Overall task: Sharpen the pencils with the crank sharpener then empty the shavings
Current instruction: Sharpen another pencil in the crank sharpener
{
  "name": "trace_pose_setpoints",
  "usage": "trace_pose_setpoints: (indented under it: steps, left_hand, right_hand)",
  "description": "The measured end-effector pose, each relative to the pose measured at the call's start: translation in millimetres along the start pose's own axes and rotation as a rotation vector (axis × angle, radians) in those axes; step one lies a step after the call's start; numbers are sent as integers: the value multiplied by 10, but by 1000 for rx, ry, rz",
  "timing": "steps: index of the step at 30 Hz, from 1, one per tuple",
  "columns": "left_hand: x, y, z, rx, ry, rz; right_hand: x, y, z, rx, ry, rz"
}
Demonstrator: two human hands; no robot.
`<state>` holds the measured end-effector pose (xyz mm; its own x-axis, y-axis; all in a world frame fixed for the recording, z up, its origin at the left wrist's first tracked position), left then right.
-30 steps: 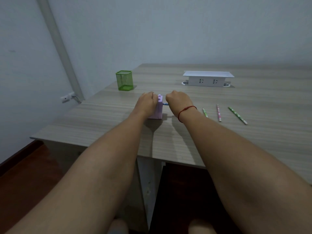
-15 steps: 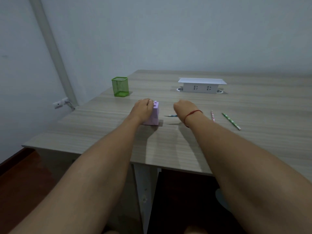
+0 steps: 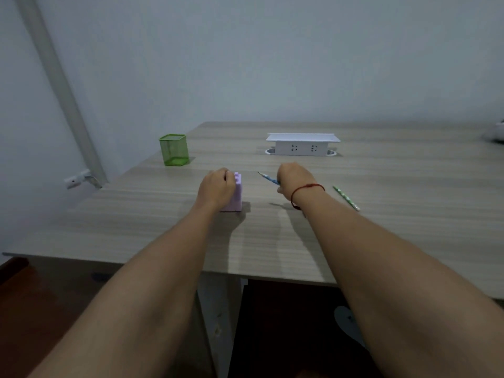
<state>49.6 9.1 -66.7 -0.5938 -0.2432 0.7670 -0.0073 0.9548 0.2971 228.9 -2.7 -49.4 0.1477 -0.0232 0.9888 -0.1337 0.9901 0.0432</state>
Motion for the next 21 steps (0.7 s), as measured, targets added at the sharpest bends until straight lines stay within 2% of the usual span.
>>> trace_pose_setpoints:
  steps: [7, 21]
  left_hand:
    - [-127, -108, -220, -26, -46, -30]
    - [-98, -148, -184, -1, -67, -114]
  right_hand:
    - [-260, -97, -121, -91, 193, 4]
    - [-388, -103, -153, -119, 126, -55]
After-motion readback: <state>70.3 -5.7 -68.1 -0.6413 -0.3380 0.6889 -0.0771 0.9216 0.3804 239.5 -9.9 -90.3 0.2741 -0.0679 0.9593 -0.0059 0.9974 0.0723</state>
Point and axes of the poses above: each hand's wrist, its own y-axis towards the middle knuckle, its own x-axis out of the back of the hand, z = x × y, the point moved 10 cm from there along y, towards the middle knuckle, and after that the axes turned 12 degrees about z, right-handed, at the moved point
